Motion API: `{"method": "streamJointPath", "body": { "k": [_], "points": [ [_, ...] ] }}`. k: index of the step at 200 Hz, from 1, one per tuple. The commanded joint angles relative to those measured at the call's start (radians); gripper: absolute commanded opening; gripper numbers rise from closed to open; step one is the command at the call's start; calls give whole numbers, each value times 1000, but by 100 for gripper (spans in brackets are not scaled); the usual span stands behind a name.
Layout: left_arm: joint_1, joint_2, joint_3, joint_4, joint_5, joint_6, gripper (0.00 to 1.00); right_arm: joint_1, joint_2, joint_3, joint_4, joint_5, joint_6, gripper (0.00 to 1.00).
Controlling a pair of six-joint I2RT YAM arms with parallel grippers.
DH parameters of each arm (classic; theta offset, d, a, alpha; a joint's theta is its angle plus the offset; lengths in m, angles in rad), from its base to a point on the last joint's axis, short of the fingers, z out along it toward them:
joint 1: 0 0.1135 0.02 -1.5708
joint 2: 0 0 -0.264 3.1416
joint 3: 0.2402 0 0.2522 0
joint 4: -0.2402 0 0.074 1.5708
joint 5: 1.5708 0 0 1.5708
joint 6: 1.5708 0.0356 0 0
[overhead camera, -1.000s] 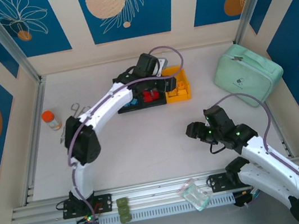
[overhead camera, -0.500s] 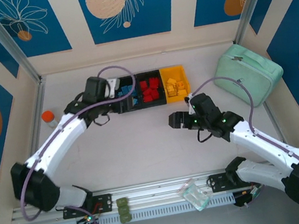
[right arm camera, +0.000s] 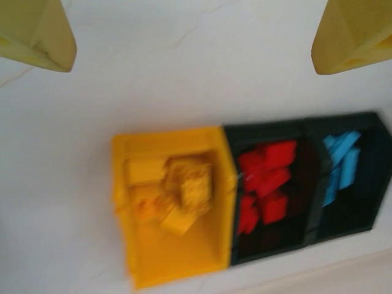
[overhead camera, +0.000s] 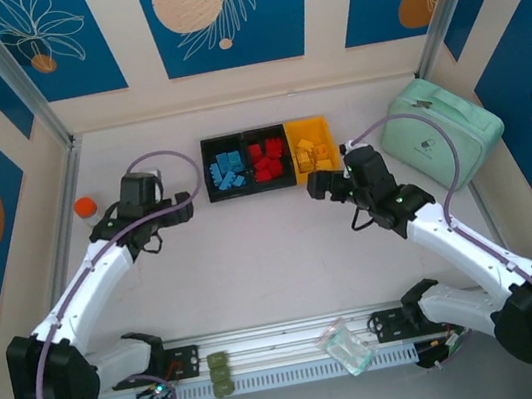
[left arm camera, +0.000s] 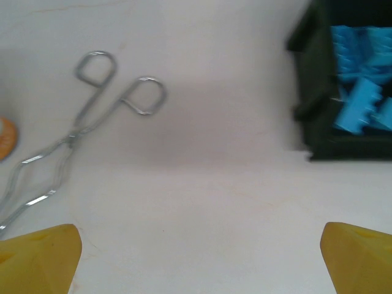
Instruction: Sort the legos into containers by color
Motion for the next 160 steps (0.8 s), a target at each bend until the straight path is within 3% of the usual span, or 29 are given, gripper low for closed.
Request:
{"method": "streamJointPath", "body": {
  "k": [1,19,32,49,89,117,141,160],
  "points": [
    [31,1,-106,263,-123,40,99,-7,5,-86,201,279,-176,99],
    [33,12,-220,495,-146,133,99,-32,18,-201,406,337,-322,99],
    [34,50,-283,645,-202,178,99,-80,46,-249,465,336,-331,99],
    [40,111,-270,698,-206,235,99,-145,91,-279,495,293,-288,99],
    [44,251,-299,904,-220,340,99,-199,228,-386,792,273,-359,99],
    [53,317,-422,1231,-207,406,99,-270,239,-450,995,58,-390,99],
    [69,342,-483,1354,-187,382,99,-337,272,-439,1029,-112,-397,99],
    [98,356,-527,1438,-92,371,99,-365,326,-438,1096,-197,-426,98]
  ]
}}
